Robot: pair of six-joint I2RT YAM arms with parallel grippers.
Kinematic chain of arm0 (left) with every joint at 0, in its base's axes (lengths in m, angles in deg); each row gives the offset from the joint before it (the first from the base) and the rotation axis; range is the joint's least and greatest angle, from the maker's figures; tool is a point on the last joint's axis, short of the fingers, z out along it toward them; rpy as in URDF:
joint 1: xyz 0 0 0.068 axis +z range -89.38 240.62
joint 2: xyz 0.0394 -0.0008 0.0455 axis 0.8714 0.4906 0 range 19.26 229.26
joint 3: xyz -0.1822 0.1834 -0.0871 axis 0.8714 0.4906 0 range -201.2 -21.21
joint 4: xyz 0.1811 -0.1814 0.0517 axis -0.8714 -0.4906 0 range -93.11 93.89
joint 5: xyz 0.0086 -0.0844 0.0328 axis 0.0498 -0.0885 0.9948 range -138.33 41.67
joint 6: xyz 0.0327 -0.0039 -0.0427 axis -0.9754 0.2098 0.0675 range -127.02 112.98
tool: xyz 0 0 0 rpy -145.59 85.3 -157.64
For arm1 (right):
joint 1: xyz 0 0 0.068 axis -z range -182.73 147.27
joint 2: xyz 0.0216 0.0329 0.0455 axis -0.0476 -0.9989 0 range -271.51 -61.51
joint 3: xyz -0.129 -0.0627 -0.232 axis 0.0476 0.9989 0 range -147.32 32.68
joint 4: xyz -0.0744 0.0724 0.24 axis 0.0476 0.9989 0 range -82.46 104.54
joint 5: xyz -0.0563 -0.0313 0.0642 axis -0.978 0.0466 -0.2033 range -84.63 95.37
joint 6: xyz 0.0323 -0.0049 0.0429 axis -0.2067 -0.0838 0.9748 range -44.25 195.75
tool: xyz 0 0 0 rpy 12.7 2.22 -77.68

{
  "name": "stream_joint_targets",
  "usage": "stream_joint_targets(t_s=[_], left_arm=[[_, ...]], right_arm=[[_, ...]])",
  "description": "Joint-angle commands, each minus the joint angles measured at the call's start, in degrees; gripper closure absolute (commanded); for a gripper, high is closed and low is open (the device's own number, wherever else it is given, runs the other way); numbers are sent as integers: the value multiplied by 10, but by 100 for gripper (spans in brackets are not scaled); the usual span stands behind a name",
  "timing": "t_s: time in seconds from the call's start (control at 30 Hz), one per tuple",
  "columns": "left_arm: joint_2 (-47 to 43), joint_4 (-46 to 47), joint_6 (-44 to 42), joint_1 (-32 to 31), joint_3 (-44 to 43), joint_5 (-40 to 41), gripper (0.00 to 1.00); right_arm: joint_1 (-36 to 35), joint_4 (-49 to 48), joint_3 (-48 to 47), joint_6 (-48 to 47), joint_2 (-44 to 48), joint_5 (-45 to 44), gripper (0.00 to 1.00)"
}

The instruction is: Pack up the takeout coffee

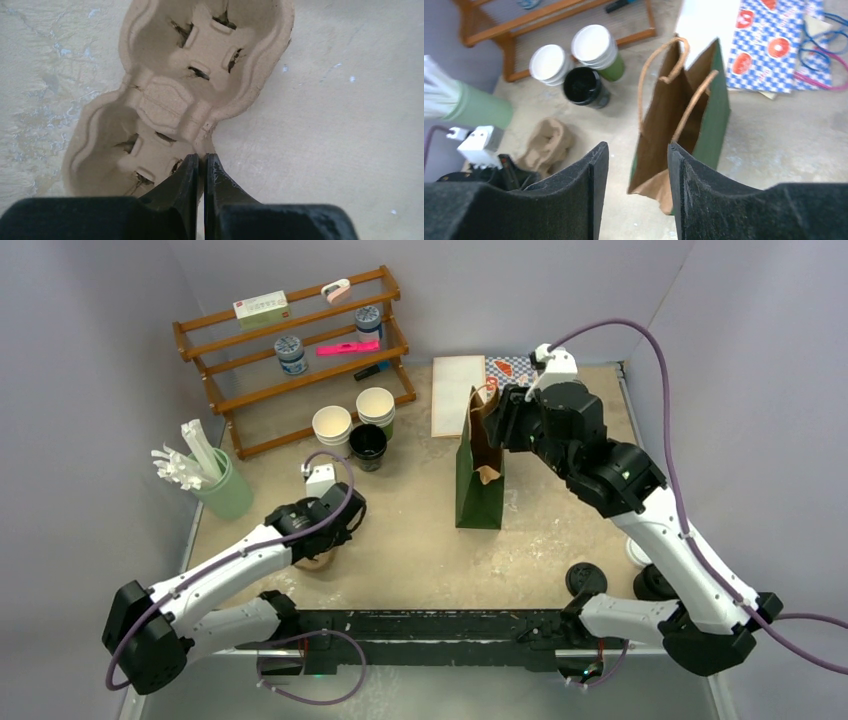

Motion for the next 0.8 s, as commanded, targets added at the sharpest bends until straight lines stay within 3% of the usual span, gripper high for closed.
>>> stream_joint_targets(t_s=[0.0,0.13,0.3,0.47,0.77], left_arm=[[-42,-10,-10,2,-52,-16,98],[-67,-4,-11,2,-63,-33,97],[-72,9,-12,2,-63,-49,97],[-63,23,-11,2,-51,-58,97],[-58,67,4,2,-6,-74,97]], right_arm=[[2,-3,-62,-23,-29,170,51],[-11,-33,-58,-7,-71,286,54],[-93,-89,-29,22,-125,279,56],[-123,-180,49,85,-158,323,63],[-165,-322,184,149,-198,338,61]])
